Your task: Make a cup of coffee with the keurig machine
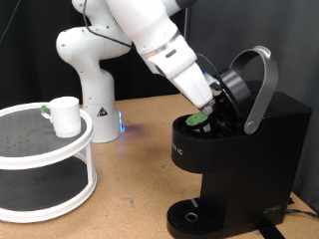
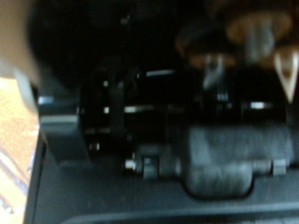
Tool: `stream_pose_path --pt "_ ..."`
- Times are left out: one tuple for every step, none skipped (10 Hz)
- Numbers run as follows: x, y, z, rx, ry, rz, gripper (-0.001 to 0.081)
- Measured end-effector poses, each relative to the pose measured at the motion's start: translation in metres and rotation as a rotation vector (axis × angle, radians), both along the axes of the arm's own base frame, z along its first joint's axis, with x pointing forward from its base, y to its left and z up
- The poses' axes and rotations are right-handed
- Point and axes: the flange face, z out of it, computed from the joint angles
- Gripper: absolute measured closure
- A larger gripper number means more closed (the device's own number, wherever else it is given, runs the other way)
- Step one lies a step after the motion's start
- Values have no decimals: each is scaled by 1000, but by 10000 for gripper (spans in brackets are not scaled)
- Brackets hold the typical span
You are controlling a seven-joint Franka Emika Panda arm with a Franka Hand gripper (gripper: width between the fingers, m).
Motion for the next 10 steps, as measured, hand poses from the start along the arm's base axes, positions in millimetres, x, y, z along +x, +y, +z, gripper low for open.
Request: stream_pose_path --pt "0 2 0 21 -9 7 3" --pt "0 4 0 37 -14 12 3" --pt "0 5 1 43 -12 14 3" --pt "-1 5 1 45 -9 17 3" --pt "-1 4 1 47 -5 18 3" --pt "-1 4 0 48 -2 20 3" --pt "-1 4 0 49 -2 20 3" --pt "-1 4 0 49 -2 19 3" --pt "-1 4 1 49 -2 19 3" --pt "-1 3 1 49 -3 18 3"
